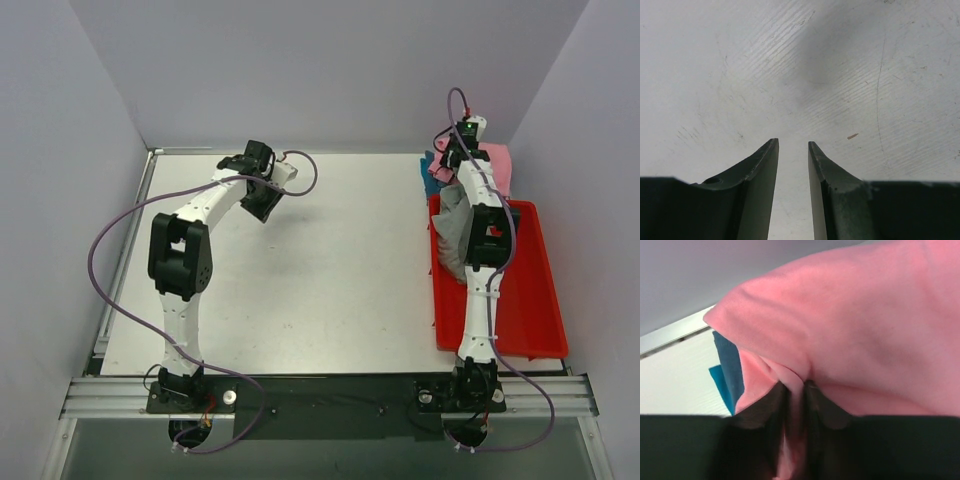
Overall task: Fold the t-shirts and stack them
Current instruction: Put the neatly folded tshirt into the corner of the board with the right arm
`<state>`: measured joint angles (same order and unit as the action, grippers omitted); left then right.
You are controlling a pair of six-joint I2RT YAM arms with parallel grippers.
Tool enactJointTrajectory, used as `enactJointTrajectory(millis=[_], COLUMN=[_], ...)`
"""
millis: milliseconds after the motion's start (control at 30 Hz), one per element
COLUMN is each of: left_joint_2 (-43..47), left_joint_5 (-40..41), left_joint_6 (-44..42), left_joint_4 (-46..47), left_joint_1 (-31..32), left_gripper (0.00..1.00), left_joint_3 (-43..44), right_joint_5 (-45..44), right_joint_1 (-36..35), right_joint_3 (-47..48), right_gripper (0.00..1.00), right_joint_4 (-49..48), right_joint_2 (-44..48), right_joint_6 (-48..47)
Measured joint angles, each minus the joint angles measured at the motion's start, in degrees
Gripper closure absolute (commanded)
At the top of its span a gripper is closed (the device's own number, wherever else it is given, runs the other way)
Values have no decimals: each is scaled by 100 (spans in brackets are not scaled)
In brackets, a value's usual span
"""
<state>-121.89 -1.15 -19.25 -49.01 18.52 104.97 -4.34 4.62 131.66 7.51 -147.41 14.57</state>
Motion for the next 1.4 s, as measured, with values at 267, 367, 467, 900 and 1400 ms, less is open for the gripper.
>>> enactJointTrajectory(millis=[267, 367, 467, 900, 1400], left_joint_2=[0, 0, 0, 0, 0], left_joint_5=[-24, -26, -26, -26, -42], left_joint_6=[39, 39, 39, 37, 55], left_joint_4=[50, 83, 103, 291, 374], left_joint_1=[-37, -37, -37, -125, -184], left_gripper=[60, 60, 60, 60, 60], left_joint_3=[-11, -33, -39, -275, -452], right_joint_5=[647, 1521, 2385, 3224, 1683], right_joint_1=[-260, -229, -162, -140, 254], right_joint_3=[-177, -306, -562, -870, -1082], right_gripper=[41, 38, 33, 100, 100], right_joint_4=[26, 55, 50, 107, 1220], right_joint_2=[105, 273, 566, 1360, 1331], right_joint_6=[-203, -391, -459, 22, 1001])
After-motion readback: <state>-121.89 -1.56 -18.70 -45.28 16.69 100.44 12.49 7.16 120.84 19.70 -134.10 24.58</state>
